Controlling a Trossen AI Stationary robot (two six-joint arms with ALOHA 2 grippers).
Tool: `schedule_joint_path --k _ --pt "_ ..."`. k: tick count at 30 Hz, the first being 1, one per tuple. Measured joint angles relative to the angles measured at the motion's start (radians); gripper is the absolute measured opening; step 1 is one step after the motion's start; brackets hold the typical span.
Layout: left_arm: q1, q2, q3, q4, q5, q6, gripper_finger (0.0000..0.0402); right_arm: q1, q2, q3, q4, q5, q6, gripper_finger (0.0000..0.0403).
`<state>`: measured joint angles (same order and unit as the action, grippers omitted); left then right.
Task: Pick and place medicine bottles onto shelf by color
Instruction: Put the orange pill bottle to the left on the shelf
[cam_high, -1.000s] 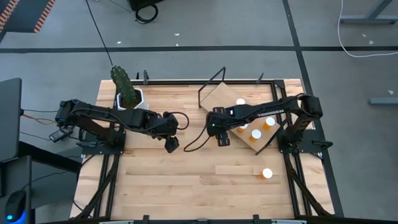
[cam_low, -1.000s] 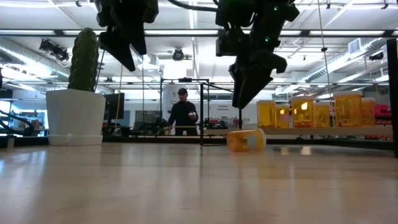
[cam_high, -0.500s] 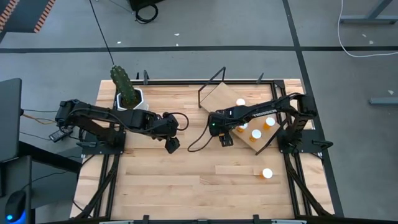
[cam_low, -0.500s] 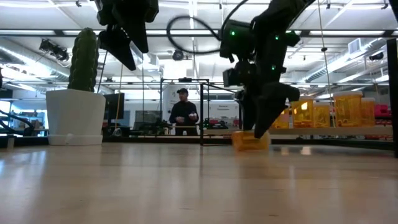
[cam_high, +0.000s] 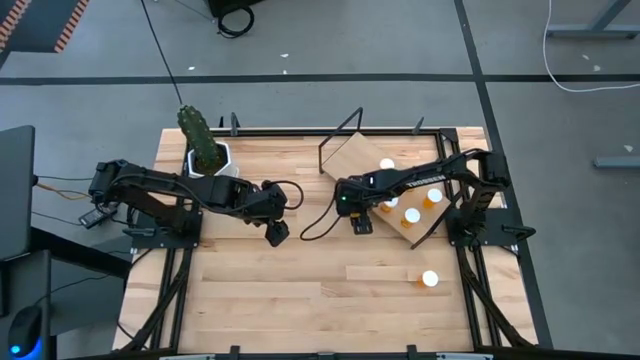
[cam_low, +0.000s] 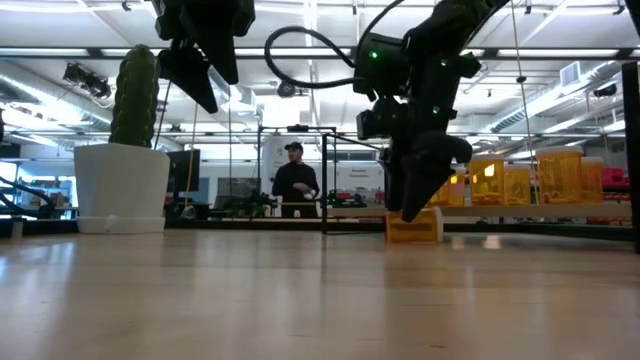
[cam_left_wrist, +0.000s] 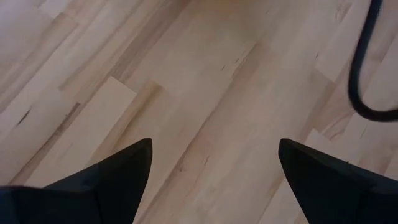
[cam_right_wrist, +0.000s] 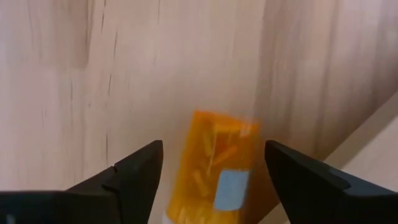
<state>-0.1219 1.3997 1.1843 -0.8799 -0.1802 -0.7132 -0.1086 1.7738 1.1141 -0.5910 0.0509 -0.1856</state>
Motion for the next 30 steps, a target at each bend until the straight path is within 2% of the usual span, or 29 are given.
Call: schedule_joint_path --k 7,24,30 --pt "0.0 0.0 0.0 0.0 0.0 0.002 0.0355 0.009 0.0 -0.052 -0.005 -0.026 0.068 0.0264" --pt "0.0 0.0 0.0 0.0 0.0 0.011 0.0355 0.048 0.0 -0.049 -0.002 -0.023 0.134 0.0201" --pt "0.0 0.0 0.0 0.008 0.0 0.024 0.0355 0.049 0.0 0.034 -0.072 -0.026 0.16 0.02"
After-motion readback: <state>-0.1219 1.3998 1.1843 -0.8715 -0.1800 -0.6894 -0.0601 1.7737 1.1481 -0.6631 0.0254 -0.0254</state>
